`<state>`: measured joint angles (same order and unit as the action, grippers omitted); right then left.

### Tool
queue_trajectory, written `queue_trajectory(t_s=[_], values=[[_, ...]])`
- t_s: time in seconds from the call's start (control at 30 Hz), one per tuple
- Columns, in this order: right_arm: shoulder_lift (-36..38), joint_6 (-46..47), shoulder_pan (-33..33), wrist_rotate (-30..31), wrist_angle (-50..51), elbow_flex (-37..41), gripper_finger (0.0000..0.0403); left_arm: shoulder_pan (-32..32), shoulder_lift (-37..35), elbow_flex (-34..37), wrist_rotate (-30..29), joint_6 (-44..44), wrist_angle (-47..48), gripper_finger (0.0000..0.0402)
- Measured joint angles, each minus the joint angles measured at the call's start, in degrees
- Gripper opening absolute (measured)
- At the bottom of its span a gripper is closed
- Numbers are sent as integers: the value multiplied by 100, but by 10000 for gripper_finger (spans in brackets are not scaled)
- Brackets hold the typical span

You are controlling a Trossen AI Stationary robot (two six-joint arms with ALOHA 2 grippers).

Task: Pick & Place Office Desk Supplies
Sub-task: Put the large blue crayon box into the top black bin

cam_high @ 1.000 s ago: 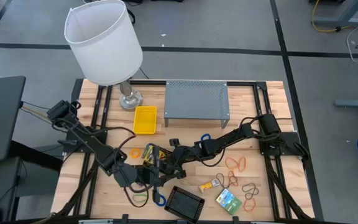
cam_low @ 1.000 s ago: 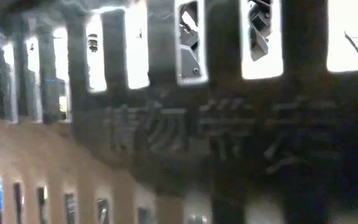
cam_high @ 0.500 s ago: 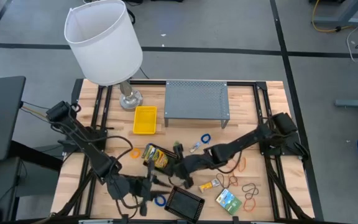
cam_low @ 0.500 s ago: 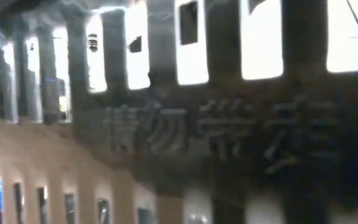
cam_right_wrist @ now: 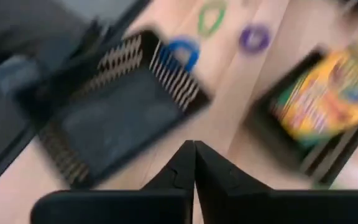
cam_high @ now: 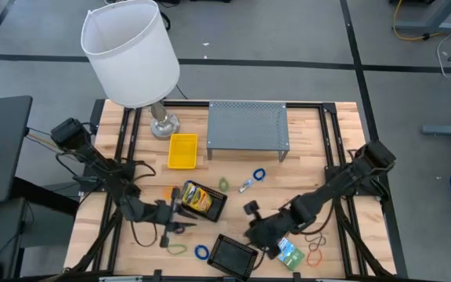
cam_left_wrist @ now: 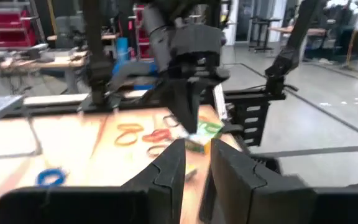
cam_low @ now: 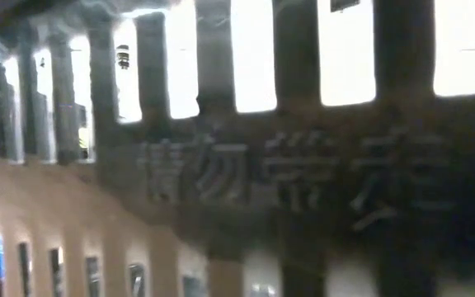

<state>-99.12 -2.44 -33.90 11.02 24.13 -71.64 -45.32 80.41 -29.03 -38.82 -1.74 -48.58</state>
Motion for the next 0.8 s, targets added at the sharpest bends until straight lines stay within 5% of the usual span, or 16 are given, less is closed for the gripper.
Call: queue_trajectory(t_s=[0.2, 0.43, 0.8], values=[[62, 942, 13, -744, 1392, 2, 83, -2, -256, 522, -29, -347, 0, 85], [10, 1066, 62, -1983, 1714, 2, 185, -2, -254, 569, -29, -278, 37, 85], [-66, 1009, 67, -2712, 2237, 2, 182, -1, -252, 567, -16, -299, 308, 85]])
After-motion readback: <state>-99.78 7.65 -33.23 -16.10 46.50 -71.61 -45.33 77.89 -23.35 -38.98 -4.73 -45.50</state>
